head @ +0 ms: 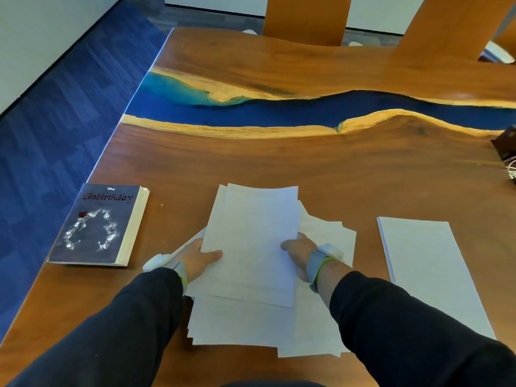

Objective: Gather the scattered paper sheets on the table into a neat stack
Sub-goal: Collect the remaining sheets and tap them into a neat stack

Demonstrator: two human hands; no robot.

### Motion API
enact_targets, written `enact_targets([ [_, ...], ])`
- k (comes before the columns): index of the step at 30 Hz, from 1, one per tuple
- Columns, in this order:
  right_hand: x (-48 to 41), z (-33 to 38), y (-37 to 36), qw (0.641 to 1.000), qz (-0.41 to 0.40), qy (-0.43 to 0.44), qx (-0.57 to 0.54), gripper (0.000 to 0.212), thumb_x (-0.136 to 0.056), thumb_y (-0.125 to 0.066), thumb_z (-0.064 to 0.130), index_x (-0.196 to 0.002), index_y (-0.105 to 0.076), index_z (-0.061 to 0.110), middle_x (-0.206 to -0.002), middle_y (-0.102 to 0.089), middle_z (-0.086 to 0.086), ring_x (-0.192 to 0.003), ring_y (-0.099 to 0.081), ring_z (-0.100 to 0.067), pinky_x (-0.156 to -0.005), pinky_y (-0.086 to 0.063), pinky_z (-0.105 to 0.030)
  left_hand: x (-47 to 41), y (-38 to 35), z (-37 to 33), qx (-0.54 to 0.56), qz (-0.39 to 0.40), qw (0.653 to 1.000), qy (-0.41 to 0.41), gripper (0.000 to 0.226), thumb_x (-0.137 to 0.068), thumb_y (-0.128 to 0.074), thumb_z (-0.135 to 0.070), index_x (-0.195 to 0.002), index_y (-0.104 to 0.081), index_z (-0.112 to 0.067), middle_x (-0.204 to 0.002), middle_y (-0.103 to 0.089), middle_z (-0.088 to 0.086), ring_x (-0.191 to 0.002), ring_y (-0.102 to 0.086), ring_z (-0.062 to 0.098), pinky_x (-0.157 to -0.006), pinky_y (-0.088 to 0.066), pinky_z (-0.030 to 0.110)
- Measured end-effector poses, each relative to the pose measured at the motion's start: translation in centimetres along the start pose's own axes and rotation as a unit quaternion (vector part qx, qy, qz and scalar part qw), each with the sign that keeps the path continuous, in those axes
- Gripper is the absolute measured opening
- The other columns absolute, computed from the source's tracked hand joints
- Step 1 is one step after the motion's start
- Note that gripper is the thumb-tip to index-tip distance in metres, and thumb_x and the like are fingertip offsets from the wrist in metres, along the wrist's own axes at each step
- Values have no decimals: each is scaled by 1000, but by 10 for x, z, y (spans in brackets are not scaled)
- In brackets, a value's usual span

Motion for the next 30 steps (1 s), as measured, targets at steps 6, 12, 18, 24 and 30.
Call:
enact_targets([
  [6,0,5,-8,998,-19,39,51,52,-87,-58,16,-137,-42,15,-117,-59,-13,-97,-60,-34,-86,-54,-44,3,8,-10,-29,-55,997,-46,40,-100,-61,-26,-139,-56,-21,-127,-69,2,-110,-66,24,-89,-49,32],
  [12,3,32,9,995,-41,86,-26,60,-81,-65,20,-137,-43,20,-119,-58,-9,-100,-61,-27,-78,-51,-33,2,36,-27,129,-32,987,-96,32,-99,-64,-20,-130,-59,-25,-119,-72,2,-107,-69,25,-104,-50,49],
  [18,48,102,10,954,-72,284,-69,31,-83,-54,11,-110,-65,22,-95,-70,5,-86,-65,-19,-68,-49,-23,22,53,-75,218,-121,947,-205,21,-96,-66,-23,-109,-64,-39,-111,-73,-12,-108,-68,17,-96,-53,40],
  [24,106,139,10,882,-134,439,-108,37,-87,-51,7,-103,-59,39,-89,-68,17,-76,-64,5,-64,-48,-6,68,56,-108,244,-277,880,-299,26,-92,-66,-24,-115,-60,-35,-100,-69,-17,-91,-65,-4,-73,-50,20],
  [30,92,105,10,909,-121,389,-87,39,-83,-52,12,-117,-52,32,-95,-66,15,-78,-64,4,-61,-48,-7,76,36,-84,254,-304,870,-293,29,-92,-64,-17,-106,-52,-38,-96,-64,-19,-83,-62,-9,-70,-48,19],
])
Point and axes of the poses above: each hand's wrist, its own x-axis away from the middle knuckle, its own y-axis out of the back of the hand, z = x × y, the point moved 7 cm from there along -x, towards the middle knuckle
